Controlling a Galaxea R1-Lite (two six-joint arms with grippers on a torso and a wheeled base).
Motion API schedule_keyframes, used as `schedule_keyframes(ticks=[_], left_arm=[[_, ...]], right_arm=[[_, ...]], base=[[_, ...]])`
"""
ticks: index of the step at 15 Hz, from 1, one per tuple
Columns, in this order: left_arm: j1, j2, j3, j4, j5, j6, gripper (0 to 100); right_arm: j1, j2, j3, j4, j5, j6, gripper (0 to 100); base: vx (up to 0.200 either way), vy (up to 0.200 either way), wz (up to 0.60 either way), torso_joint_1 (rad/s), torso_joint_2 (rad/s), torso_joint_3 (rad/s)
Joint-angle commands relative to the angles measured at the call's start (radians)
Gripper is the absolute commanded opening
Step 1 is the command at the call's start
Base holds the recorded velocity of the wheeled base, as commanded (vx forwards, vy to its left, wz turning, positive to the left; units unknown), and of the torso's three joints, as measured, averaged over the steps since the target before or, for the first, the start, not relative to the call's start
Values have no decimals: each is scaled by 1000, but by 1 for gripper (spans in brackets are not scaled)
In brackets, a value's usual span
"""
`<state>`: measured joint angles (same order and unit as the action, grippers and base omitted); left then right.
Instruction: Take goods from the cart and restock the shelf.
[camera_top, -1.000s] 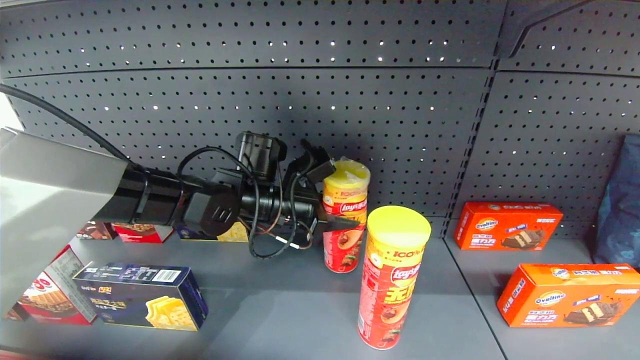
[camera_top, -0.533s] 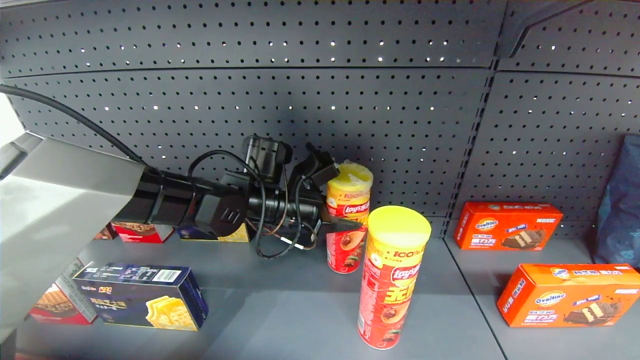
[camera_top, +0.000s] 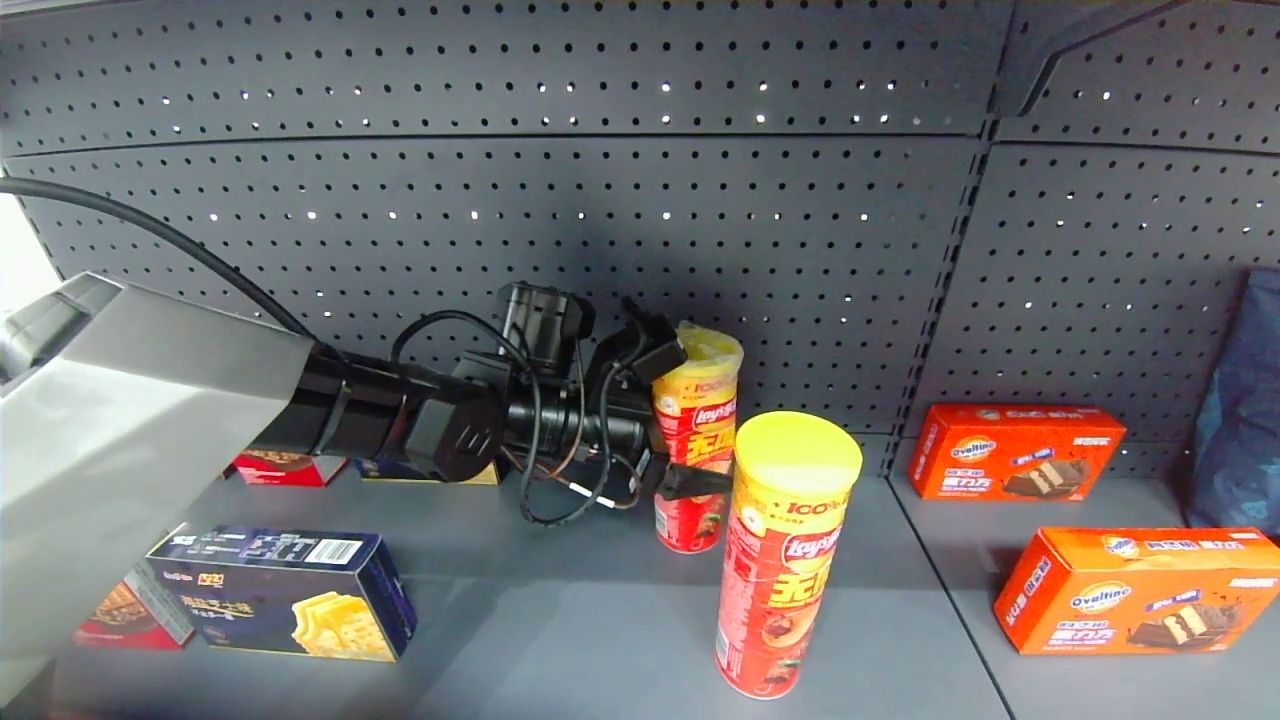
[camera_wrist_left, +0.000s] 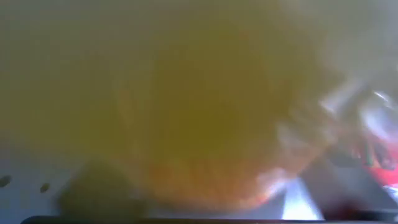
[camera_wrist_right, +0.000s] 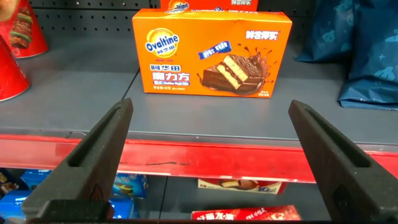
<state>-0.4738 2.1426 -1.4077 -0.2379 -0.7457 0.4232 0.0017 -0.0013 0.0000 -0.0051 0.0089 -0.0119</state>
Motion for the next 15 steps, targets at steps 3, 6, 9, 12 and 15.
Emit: schedule_keyframes(ticks=[3,6,9,12,15], left_arm=[[3,-47,56,-15,0,2,100],[34,-105,144,-18,17,5,100],[52,-139,197,-17,92,3,100],[49,-150,217,-18,147,3,100],[46,-148,214,-18,212,-4,100]], right_arm=[[0,1,0,-1,0,0,100],[0,1,0,1,0,0,100],[0,1,0,-1,0,0,100],[0,1,0,1,0,0,100],[0,1,0,-1,0,0,100]], base=[[0,0,0,0,0,0],[0,0,0,0,0,0],[0,0,0,0,0,0],[0,0,0,0,0,0],[0,0,0,0,0,0]])
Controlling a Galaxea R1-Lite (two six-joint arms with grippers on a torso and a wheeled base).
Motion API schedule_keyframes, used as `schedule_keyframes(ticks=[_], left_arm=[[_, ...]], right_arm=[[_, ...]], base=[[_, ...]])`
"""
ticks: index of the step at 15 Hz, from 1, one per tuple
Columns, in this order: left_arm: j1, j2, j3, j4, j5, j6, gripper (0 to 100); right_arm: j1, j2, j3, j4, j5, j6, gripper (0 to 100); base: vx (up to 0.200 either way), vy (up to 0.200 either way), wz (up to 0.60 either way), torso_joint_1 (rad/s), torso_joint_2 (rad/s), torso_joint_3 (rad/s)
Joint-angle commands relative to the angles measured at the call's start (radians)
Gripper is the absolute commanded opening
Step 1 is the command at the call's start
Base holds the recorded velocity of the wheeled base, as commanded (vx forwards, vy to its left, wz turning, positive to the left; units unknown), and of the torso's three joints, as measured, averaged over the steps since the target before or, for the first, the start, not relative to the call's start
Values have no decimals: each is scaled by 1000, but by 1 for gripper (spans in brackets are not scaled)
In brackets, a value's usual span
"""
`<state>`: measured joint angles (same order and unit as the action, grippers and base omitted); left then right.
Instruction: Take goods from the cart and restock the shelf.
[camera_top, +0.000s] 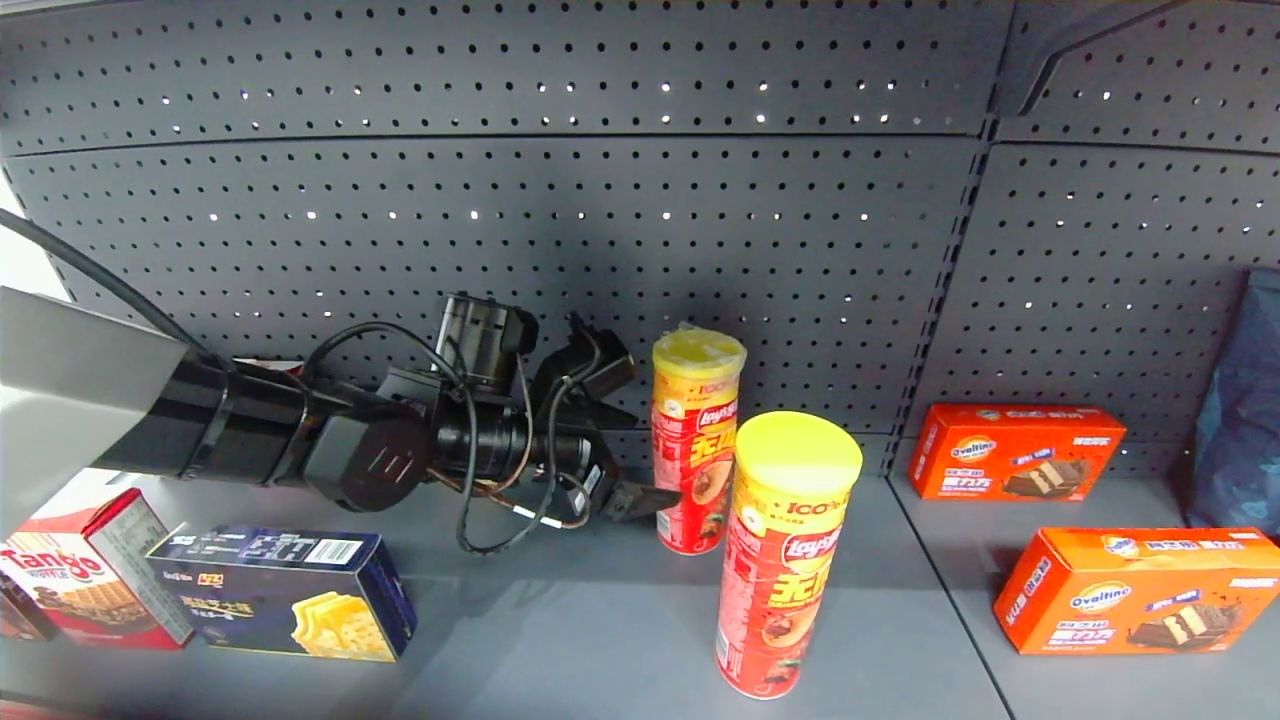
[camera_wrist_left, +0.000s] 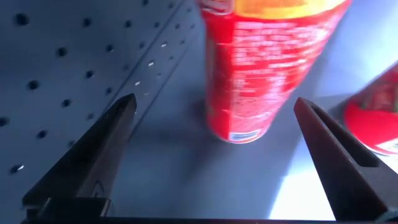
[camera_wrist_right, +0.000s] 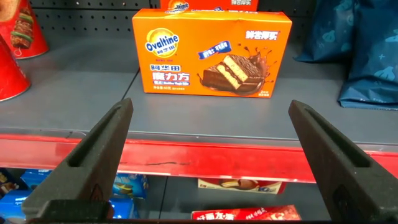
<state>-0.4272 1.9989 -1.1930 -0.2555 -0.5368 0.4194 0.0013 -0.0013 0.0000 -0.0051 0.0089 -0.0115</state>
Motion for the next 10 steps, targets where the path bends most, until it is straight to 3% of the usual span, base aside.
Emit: schedule_keyframes(ticks=[1,6,10], left_arm=[[1,-5,-2,1,26,-2,100],[12,-5,0,1,98,-11,100],[24,-5,3,1,113,-11,100]], right_arm=[[0,1,0,-1,0,-1,100],[0,1,0,1,0,-1,100],[0,1,0,1,0,-1,100]], base=[[0,0,0,0,0,0],[0,0,0,0,0,0],[0,0,0,0,0,0]])
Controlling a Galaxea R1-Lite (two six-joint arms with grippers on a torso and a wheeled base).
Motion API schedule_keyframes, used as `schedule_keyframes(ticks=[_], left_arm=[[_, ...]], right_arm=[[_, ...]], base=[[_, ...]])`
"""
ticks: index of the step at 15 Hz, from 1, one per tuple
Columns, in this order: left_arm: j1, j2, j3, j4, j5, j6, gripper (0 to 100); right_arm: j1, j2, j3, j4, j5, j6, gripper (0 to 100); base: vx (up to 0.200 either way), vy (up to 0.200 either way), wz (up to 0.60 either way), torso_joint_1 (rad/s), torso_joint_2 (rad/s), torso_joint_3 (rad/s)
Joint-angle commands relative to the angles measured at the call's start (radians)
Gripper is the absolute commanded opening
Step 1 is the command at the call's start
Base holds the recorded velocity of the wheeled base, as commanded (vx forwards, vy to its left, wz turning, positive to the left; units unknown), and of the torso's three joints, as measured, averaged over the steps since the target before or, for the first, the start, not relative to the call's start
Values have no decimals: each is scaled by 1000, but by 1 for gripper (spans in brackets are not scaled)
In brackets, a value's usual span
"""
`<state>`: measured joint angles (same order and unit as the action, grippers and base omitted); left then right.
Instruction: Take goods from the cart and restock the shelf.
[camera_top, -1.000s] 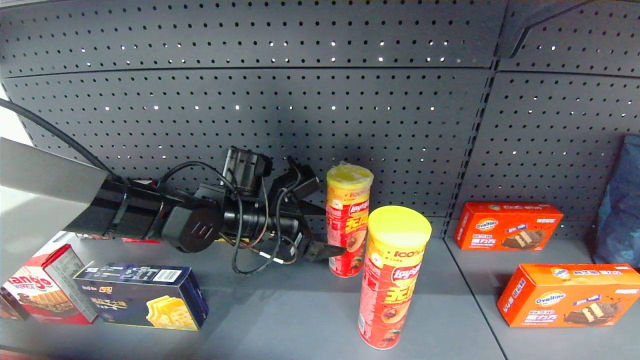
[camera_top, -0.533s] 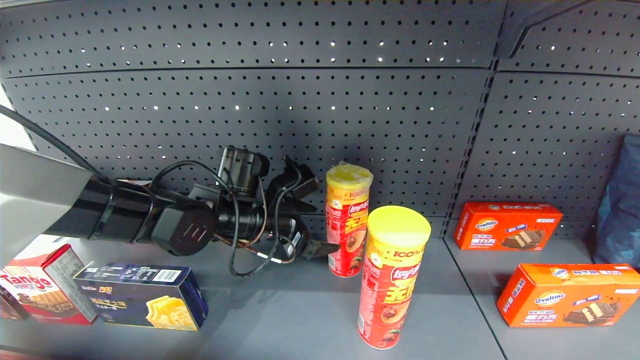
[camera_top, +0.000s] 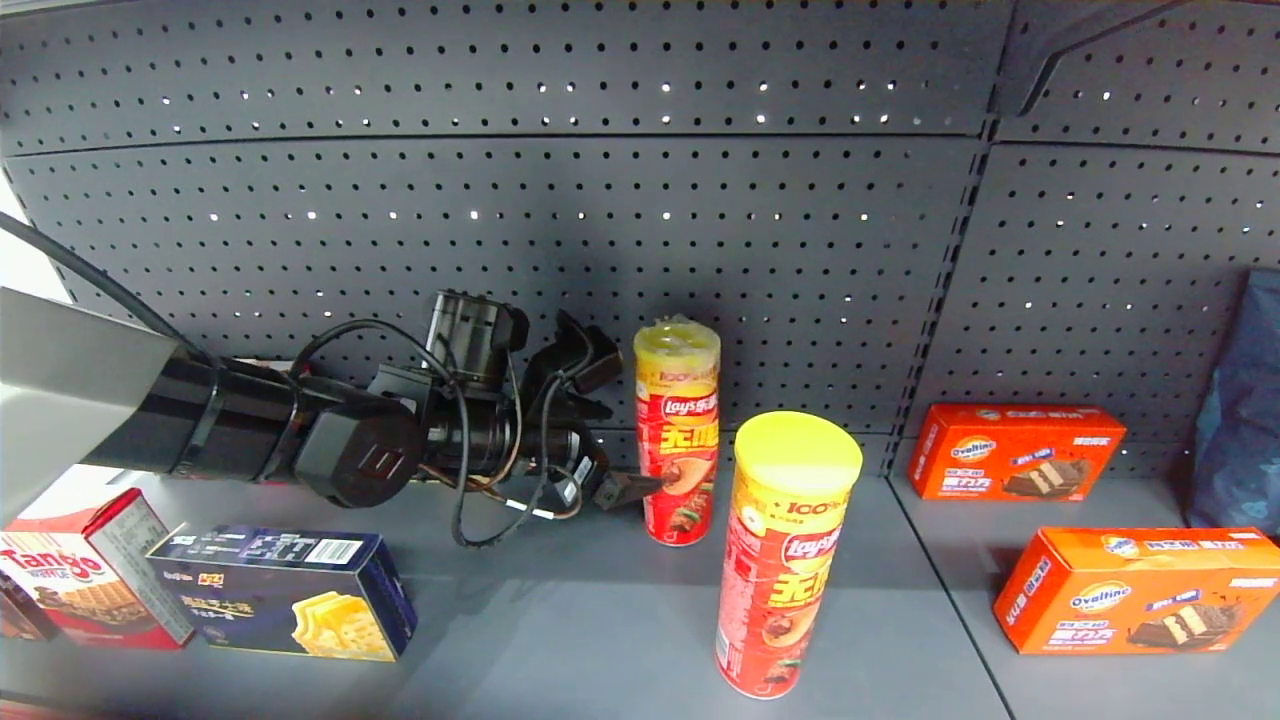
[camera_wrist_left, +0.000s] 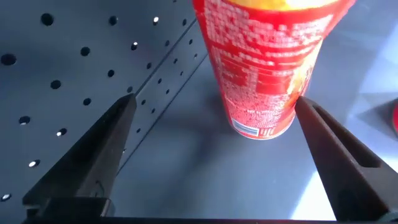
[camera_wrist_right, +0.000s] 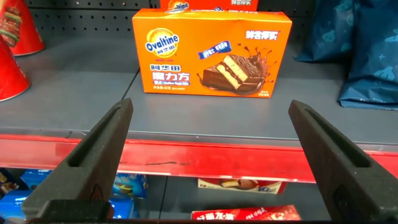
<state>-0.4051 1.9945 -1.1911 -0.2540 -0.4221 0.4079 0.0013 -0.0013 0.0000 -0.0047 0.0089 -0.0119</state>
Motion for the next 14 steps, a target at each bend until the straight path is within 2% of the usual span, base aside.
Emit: schedule_keyframes(ticks=[1,8,12,14], left_arm=[[2,0,1,-1,3,0,100],[26,-9,11,-1,8,2,100],[25,-92,102,-2,0,3,100],[31,-94,131,-44,6,3,100]], right_arm=[[0,1,0,-1,0,0,100],[0,1,0,0,0,0,100],[0,1,0,0,0,0,100],[0,1,0,0,0,0,100]], base=[[0,0,0,0,0,0],[0,0,0,0,0,0],[0,0,0,0,0,0],[0,0,0,0,0,0]])
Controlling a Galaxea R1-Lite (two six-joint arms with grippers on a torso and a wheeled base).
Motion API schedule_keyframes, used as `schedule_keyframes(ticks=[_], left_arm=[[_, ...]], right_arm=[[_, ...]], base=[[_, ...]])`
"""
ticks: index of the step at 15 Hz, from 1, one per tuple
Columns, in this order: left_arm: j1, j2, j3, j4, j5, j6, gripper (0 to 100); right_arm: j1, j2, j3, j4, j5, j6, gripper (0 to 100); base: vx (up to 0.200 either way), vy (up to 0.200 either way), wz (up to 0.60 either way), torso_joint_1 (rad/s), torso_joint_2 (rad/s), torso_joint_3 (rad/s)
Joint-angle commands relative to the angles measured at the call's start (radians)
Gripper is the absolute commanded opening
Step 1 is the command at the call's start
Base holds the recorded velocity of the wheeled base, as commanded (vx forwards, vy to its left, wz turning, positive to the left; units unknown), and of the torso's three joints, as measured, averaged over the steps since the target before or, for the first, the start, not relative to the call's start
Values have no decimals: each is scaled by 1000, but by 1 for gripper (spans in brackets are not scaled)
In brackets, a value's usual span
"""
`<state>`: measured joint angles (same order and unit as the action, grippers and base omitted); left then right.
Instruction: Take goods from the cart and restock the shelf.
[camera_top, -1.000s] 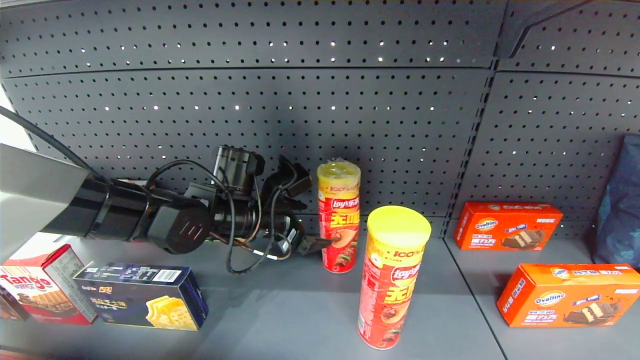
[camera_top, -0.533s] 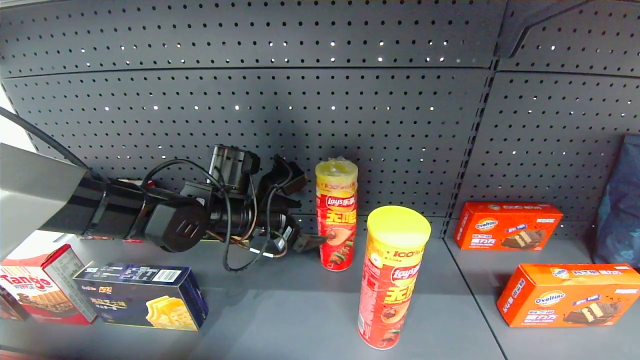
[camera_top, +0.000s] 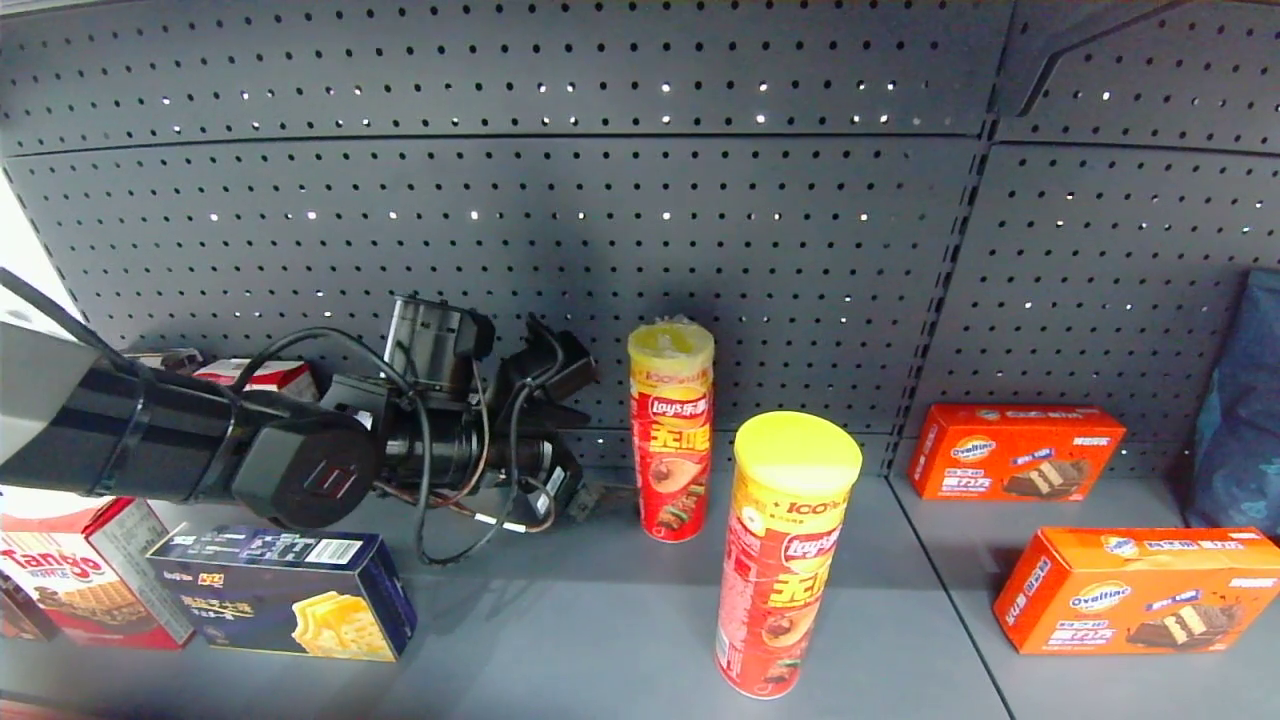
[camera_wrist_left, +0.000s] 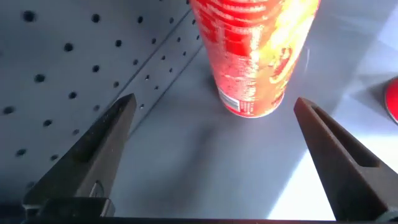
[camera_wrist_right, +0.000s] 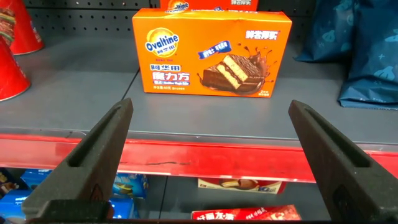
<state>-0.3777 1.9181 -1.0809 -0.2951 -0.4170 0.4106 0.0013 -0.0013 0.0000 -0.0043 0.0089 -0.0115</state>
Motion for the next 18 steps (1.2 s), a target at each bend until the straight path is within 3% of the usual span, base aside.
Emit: schedule_keyframes(ticks=[1,3,7,11,18], left_arm=[[14,-16,36,-45,15,2,100],[13,1,33,-73,116,-1,100],[13,22,13,-75,188,-3,100],[6,76,-33,-81,221,-3,100],[-33,122,-82,-81,224,-3,100]], right_arm=[[0,1,0,0,0,-1,100],[0,1,0,-2,0,-1,100],[0,1,0,0,0,-1,100],[0,1,0,0,0,-1,100],[0,1,0,0,0,-1,100]], base=[[0,0,0,0,0,0],[0,0,0,0,0,0],[0,0,0,0,0,0],[0,0,0,0,0,0],[0,0,0,0,0,0]])
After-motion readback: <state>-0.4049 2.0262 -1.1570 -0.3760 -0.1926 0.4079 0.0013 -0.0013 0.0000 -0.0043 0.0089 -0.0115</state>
